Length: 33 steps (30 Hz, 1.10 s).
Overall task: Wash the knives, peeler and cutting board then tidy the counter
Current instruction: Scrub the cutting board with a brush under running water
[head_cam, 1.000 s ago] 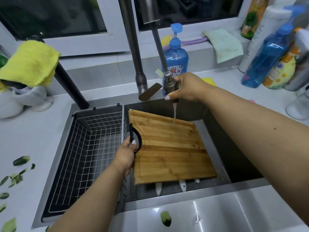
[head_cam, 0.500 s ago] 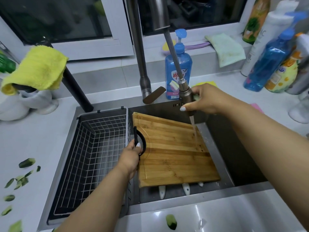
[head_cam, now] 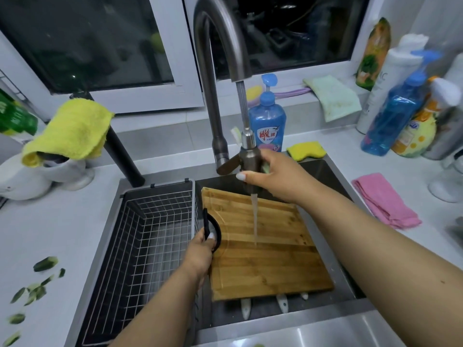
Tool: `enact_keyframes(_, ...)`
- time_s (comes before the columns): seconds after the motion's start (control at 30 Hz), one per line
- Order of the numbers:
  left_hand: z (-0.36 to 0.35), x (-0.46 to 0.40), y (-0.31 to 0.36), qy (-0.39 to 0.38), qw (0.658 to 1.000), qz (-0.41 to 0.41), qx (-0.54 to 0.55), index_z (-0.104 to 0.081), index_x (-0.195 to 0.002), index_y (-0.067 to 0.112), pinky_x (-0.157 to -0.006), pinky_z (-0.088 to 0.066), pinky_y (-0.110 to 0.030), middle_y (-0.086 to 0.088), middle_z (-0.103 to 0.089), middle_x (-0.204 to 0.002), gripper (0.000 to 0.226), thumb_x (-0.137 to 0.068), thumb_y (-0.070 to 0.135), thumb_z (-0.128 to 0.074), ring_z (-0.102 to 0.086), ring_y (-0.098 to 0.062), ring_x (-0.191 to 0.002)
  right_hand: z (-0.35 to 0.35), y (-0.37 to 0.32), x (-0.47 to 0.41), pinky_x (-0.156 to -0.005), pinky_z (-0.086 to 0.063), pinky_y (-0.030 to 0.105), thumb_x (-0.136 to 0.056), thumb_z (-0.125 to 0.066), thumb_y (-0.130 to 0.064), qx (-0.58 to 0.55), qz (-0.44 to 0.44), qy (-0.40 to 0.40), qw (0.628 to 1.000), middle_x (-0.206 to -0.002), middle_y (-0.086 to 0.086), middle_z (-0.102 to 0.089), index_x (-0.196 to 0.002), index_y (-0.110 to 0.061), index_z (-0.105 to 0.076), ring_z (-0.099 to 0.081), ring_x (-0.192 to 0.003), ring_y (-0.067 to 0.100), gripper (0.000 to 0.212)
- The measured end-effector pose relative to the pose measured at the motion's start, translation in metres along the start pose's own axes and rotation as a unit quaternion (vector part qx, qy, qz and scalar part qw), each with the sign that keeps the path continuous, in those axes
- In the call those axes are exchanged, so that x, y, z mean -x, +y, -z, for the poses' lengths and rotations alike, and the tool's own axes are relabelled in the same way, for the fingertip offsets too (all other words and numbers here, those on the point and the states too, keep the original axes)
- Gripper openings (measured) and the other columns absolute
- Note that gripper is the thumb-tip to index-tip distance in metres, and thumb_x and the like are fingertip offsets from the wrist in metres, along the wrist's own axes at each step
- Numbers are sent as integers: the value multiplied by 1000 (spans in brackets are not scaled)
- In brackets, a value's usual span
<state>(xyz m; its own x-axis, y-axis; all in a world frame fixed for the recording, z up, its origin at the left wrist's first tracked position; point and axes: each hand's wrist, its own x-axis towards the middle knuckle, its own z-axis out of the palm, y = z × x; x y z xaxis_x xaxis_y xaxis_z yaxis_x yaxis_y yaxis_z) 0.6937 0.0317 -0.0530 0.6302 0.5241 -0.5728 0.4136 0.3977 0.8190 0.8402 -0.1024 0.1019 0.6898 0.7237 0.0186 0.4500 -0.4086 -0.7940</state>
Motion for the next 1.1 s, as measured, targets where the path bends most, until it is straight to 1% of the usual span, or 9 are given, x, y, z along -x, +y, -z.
enact_keyframes(0.1,0,0,0,12,1000,8,0,-59,-115,30,-81,-55,-57,-11,-72,-104,25,-101,17,-43,-69,-33,-95,12,-19,-6,-68,-44,19,-84,-64,-48,-24,24,10,999,-93,-19,-59,-107,-32,-55,-56,-87,-1,30)
enact_keyframes(0.37,-2,-4,4,44,999,26,-6,-59,-105,19,-82,-55,-56,-15,-71,-97,19,-99,12,-42,-67,-36,-91,39,-55,-26,-65,-48,8,-89,-57,-47,-48,87,63,993,-90,-17,-60,-110,-28,-54,-59,-80,-4,29)
enact_keyframes(0.5,-2,-9,4,56,998,31,-12,-50,-91,11,-80,-52,-50,-14,-63,-84,8,-96,12,-44,-61,-30,-78,44,-60,-30,-71,-49,13,-90,-54,-47,-53,98,84,990,-91,-17,-59,-112,-27,-54,-60,-83,1,30)
enact_keyframes(0.6,-8,-12,7,66,997,39,-1,-48,-92,12,-81,-55,-53,-16,-66,-88,16,-98,27,-50,-66,-34,-84,41,-52,-27,-67,-48,17,-95,-42,-49,-73,88,84,990,-89,-8,-61,-103,-23,-58,-59,-81,4,32)
enact_keyframes(0.67,-11,-17,7,78,996,40,-1,-51,-95,10,-79,-56,-55,-16,-69,-92,32,-93,43,-54,-68,-37,-89,40,-37,-22,-61,-44,16,-99,-28,-51,-109,43,91,989,-88,-7,-58,-97,-34,-57,-56,-76,5,34)
enact_keyframes(0.8,-15,-30,6,109,990,12,-89,-51,-75,13,-73,-53,-44,-7,-59,-74,45,-89,57,-51,-57,-24,-67,28,25,-15,-48,-43,20,-102,-27,-46,-159,-85,86,980,-95,2,-59,-126,-35,-51,-53,-69,13,36)
enact_keyframes(0.93,-28,-35,13,150,978,-11,-144,-60,-105,4,-88,-50,-43,-14,-64,-100,51,-97,50,-40,-61,-34,-95,-11,104,-1,-50,-46,28,-97,-50,-24,-143,-273,31,951,-93,5,-65,-139,-25,-40,-57,-69,17,43)
enact_keyframes(1.03,-33,-37,16,170,961,-53,-213,-63,-99,4,-87,-51,-47,-15,-66,-94,55,-97,52,-37,-62,-34,-89,-41,145,11,-49,-46,29,-94,-55,-14,-147,-360,3,921,-80,8,-61,-117,-4,-55,-55,-65,19,25)
enact_keyframes(1.1,-35,-36,19,166,957,-83,-224,-61,-86,6,-82,-53,-45,-12,-66,-85,51,-97,51,-38,-62,-32,-83,-51,165,17,-50,-45,30,-92,-59,-11,-167,-401,30,901,-71,9,-58,-94,-3,-59,-53,-60,20,9)
